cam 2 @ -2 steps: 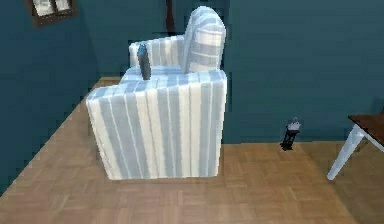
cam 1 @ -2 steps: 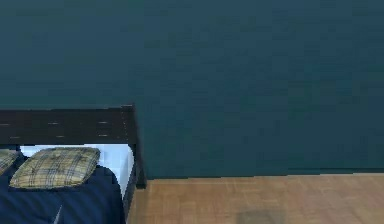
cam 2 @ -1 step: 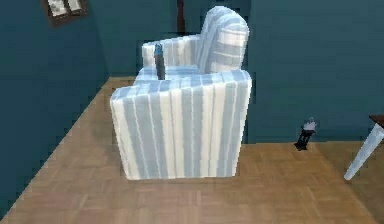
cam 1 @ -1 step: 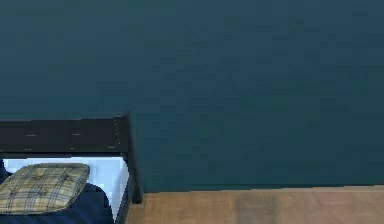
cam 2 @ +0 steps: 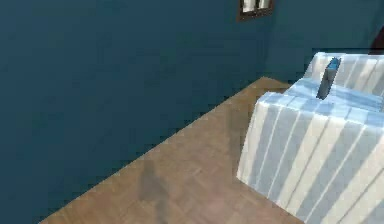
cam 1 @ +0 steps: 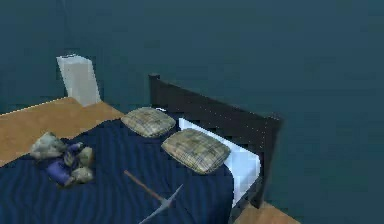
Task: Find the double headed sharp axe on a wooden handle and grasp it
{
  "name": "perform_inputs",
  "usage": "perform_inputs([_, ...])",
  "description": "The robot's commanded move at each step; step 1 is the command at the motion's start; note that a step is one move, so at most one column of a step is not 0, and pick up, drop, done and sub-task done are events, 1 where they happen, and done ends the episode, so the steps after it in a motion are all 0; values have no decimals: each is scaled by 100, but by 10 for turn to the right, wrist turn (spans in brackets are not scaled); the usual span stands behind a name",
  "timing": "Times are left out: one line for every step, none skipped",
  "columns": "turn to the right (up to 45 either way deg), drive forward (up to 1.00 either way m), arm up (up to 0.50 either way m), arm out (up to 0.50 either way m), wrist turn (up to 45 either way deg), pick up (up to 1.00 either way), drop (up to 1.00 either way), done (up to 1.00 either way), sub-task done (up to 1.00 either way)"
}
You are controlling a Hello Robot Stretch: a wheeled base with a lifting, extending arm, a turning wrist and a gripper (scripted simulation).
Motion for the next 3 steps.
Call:
perform_inputs([-450,0,0,0,0,0,0,0,0])
perform_inputs([-450,0,0,0,0,0,0,0,0])
perform_inputs([-210,0,0,0,0,0,0,0,0])
